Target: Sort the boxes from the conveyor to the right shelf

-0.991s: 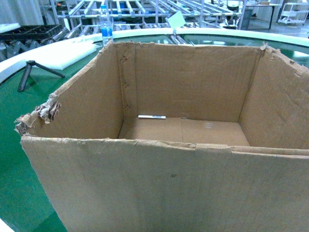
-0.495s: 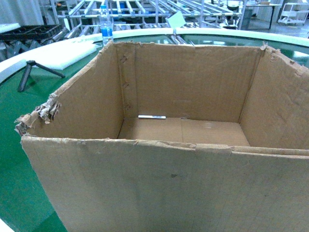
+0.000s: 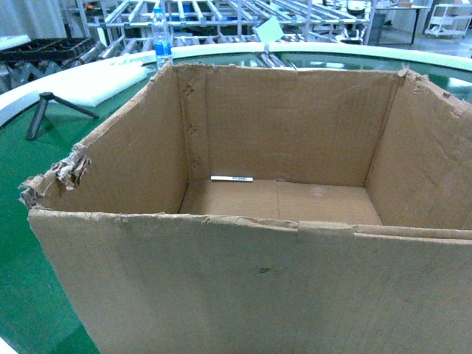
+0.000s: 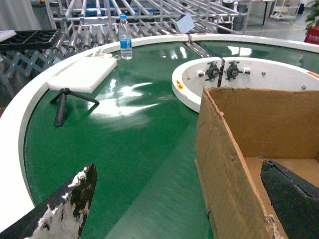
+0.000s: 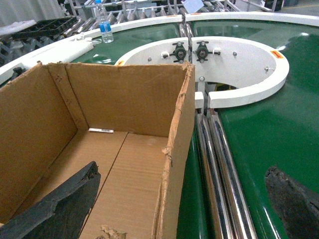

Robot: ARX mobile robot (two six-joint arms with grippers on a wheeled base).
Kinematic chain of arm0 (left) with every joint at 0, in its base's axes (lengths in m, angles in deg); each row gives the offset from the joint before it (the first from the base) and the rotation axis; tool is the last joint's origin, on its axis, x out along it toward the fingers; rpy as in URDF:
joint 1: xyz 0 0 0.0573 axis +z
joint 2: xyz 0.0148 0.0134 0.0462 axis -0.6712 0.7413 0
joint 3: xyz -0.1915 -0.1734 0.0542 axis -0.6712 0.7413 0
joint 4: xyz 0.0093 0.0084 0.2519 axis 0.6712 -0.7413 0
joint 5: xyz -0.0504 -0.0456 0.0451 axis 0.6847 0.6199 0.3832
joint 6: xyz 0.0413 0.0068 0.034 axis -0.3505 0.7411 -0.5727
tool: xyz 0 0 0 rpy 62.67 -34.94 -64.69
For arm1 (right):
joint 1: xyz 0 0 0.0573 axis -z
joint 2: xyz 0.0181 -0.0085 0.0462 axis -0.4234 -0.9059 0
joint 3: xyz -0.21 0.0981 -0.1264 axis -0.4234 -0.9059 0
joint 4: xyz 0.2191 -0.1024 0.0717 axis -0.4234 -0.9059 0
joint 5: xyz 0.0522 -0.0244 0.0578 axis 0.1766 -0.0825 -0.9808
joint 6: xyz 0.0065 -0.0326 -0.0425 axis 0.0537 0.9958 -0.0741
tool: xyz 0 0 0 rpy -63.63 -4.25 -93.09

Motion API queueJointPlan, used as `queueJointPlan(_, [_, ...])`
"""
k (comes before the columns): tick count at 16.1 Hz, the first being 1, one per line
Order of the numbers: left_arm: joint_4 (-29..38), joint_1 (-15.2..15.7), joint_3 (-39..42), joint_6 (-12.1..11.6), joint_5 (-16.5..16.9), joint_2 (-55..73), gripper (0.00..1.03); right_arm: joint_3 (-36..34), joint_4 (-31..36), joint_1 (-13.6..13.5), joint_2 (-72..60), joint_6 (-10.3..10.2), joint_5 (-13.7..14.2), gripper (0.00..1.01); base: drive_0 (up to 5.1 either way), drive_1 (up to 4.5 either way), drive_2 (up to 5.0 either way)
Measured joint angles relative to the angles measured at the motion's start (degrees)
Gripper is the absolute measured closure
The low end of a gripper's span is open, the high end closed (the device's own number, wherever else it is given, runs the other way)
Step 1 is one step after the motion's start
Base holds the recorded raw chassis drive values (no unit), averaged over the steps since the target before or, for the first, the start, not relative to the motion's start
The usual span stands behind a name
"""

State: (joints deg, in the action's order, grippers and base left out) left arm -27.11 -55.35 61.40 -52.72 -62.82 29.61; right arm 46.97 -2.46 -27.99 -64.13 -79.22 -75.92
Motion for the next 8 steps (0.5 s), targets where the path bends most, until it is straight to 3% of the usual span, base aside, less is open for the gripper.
queueJointPlan(3, [-0.13, -0.76, -0.24, 0.44, -0.26, 0.94, 0.05, 1.38, -3.43, -0.98, -2.05, -0.79, -1.95, 0.03, 0.0, 0.0, 0.0])
queueJointPlan(8, [-2.16, -8.02, -4.83, 5.42, -5.9, 9.51, 0.05, 8.15, -8.17, -5.07, -12.31, -1.42, -4.44, 0.03, 0.0, 0.0, 0.0])
